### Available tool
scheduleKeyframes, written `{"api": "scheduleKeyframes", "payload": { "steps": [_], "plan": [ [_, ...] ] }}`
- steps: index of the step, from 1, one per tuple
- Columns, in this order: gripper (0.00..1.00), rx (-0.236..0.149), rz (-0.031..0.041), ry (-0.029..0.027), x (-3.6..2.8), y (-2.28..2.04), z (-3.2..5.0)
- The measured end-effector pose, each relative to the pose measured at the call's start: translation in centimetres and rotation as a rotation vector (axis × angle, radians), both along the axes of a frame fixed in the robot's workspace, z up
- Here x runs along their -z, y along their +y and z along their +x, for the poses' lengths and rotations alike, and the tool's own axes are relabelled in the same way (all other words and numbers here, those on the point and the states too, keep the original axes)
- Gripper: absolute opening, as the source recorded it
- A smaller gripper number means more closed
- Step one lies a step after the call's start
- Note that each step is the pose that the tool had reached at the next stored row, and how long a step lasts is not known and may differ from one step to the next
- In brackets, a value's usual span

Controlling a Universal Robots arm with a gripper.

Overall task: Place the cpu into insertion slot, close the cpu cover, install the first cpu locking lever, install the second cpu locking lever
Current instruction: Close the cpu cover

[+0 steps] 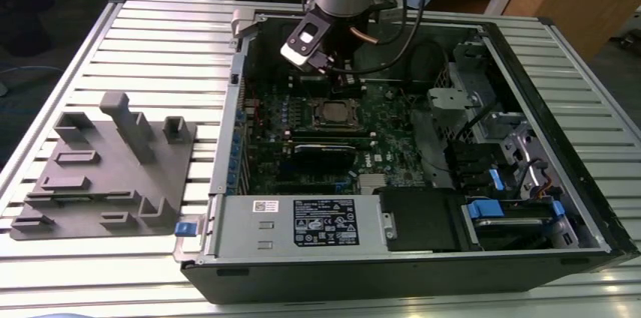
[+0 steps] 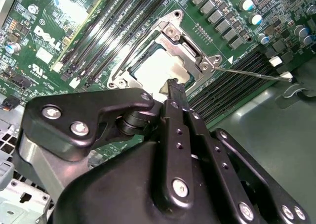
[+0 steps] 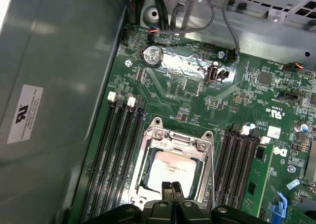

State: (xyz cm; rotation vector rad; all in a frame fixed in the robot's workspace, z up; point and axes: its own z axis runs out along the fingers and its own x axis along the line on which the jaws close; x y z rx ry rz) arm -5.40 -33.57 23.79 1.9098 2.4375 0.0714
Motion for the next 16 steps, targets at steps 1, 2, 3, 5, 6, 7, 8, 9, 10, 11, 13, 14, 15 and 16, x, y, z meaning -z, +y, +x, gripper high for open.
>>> {"api": "scheduleKeyframes", "payload": {
  "steps": [1,2,3,5,6,7,8,9,10,11,13,14,15,16],
  "plan": [
    [0.11,-0.002,0.0,0.0,0.0,0.0,0.0],
    [0.11,-0.003,0.0,0.0,0.0,0.0,0.0],
    [0.11,-0.005,0.0,0.0,0.0,0.0,0.0],
    [0.11,-0.007,-0.0001,0.0001,0.0,0.0,-0.01],
    [0.11,-0.009,0.0,0.0,0.0,0.0,-0.01],
    [0.11,-0.01,0.0,0.0,0.0,0.0,0.0],
    [0.11,-0.011,-0.0001,0.0,0.0,0.0,-0.01],
    [0.11,-0.013,0.0,0.0001,0.0,0.0,-0.01],
    [0.11,-0.015,0.0,0.0001,0.0,0.0,-0.01],
    [0.11,-0.019,0.0,0.0,0.01,0.0,-0.01],
    [0.11,-0.032,0.0,0.0,0.02,0.0,-0.01],
    [0.11,-0.04,0.0,0.0,0.02,0.0,-0.01],
    [0.11,-0.049,0.0,0.0,0.03,0.0,-0.01],
    [0.11,-0.058,0.0,0.0,0.04,0.0,-0.01]
  ]
}}
